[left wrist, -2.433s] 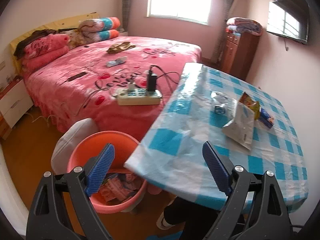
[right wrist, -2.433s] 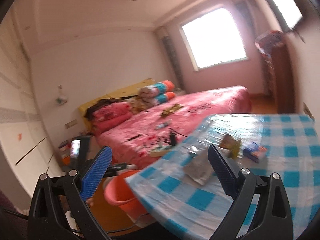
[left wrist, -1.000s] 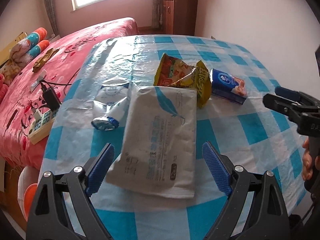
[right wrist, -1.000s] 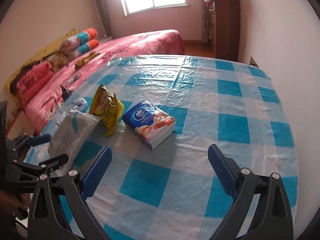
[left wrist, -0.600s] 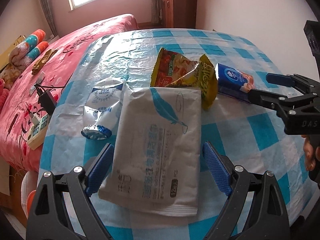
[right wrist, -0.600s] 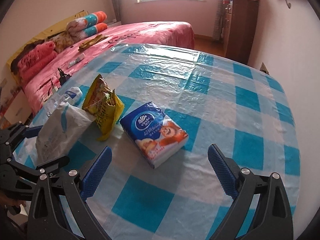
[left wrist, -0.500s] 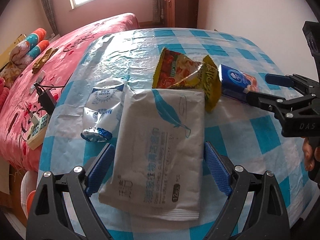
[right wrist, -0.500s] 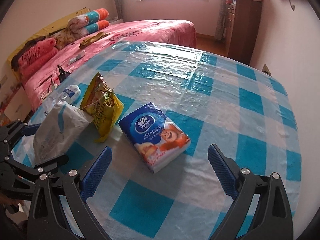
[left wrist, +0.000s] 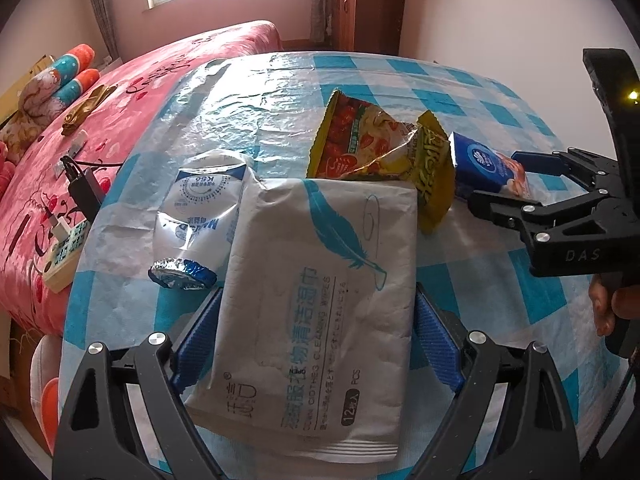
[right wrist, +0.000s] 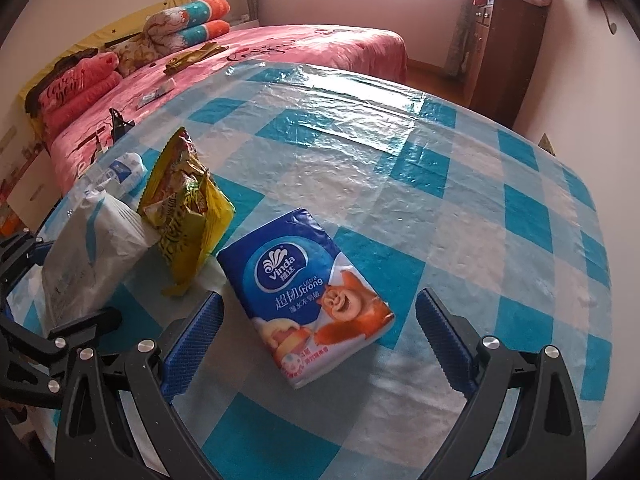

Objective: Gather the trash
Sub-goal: 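Close left tool on white wipes packet while right tool closes on blue tissue pack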

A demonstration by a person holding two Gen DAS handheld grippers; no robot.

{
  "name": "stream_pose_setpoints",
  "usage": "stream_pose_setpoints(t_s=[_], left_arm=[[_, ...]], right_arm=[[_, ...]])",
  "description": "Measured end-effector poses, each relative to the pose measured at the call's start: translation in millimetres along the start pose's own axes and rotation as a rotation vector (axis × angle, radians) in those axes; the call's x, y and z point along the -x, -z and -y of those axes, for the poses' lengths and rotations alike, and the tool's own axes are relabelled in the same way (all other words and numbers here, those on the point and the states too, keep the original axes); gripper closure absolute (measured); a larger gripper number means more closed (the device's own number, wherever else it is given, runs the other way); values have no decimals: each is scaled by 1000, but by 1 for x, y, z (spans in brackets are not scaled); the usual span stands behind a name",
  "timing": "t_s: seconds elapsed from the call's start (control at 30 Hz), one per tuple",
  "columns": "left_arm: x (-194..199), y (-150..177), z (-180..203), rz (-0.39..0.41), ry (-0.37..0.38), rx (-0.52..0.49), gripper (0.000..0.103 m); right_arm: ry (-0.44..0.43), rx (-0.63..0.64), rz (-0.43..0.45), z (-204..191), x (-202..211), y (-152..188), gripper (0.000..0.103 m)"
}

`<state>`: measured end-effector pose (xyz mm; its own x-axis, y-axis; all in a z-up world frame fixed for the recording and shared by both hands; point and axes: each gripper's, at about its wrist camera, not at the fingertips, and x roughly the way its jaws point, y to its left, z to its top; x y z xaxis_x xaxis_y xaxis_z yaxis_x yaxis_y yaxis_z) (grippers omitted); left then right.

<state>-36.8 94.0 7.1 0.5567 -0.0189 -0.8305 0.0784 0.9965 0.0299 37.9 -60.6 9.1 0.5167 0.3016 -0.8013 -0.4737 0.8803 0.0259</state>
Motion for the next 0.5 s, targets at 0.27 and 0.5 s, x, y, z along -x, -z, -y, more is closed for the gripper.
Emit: stream_pose_setpoints(t_s=[0.27, 0.5], left_arm=[[1, 0, 0, 17, -11, -8, 23], [3, 4, 0, 32, -14, -3, 27]], right_arm=[[-11, 10, 6, -2, -6, 1, 7], [13, 22, 46, -5, 1, 6, 7]])
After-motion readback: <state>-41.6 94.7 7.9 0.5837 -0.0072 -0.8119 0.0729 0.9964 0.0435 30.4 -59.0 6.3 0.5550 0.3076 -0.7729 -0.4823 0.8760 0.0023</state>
